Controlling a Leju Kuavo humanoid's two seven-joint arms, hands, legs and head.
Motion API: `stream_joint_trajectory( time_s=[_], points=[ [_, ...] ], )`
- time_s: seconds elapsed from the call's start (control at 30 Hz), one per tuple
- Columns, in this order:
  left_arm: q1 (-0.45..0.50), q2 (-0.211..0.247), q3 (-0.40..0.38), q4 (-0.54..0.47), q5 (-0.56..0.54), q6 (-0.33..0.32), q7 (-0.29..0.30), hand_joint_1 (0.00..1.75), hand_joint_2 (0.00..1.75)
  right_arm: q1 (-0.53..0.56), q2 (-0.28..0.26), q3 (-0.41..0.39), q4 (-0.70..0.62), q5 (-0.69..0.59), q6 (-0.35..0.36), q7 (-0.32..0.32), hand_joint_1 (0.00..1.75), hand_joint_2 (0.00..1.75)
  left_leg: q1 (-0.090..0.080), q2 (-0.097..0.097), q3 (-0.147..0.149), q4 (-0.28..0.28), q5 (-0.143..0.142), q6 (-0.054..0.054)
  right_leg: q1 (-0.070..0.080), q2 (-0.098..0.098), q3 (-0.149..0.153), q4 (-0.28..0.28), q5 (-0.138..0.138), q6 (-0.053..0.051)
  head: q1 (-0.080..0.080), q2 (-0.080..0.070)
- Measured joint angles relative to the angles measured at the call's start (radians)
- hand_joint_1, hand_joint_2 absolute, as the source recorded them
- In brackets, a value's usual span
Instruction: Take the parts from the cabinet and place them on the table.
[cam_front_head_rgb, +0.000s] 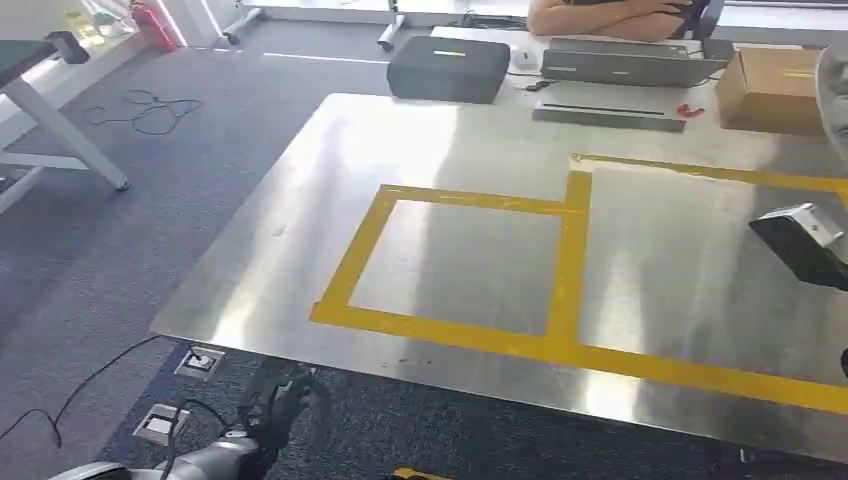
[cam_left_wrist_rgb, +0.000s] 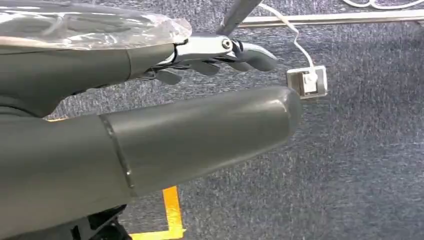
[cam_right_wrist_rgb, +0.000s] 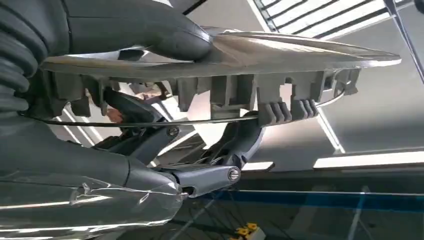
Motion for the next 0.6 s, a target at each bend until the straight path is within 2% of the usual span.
stream_joint_trajectory(
  time_s=[0.27, 0.33, 0.5, 0.6],
  points=[
    [0.0, -0.001, 0.0, 0.0, -0.001, 0.0, 0.0, 0.0, 0.0, -0.001, 0.0, 0.0, 0.013, 0.001, 0.0, 0.0, 1.75, 1.75, 0.0, 0.0, 0.0, 0.0, 0.0, 0.0, 0.0, 0.0, 0.001, -0.001, 0.001, 0.001, 0.0, 0.0],
    [0.0, -0.002, 0.0, 0.0, -0.001, 0.0, 0.0, 0.0, 0.0, -0.015, 0.0, 0.009, 0.04, 0.065, 0.042, 0.004, 1.75, 1.75, 0.0, 0.0, 0.0, 0.0, 0.0, 0.0, 0.0, 0.0, 0.003, -0.003, 0.002, 0.002, 0.0, 0.0],
    [-0.001, -0.002, 0.0, 0.0, 0.001, 0.0, 0.004, 0.0, 0.0, -0.058, 0.004, 0.061, 0.124, 0.13, 0.124, -0.048, 1.75, 1.75, 0.0, 0.0, 0.0, 0.0, 0.0, 0.0, 0.0, 0.0, 0.004, -0.003, 0.002, 0.002, 0.0, 0.0],
    [-0.001, -0.003, 0.0, 0.0, 0.061, -0.03, 0.071, 0.0, 0.0, -0.071, 0.019, 0.099, 0.185, 0.129, 0.131, -0.071, 1.75, 1.75, 0.0, -0.002, 0.0, 0.0, 0.001, 0.0, 0.001, -0.002, 0.005, -0.003, 0.002, 0.002, 0.0, 0.0]
  ],
)
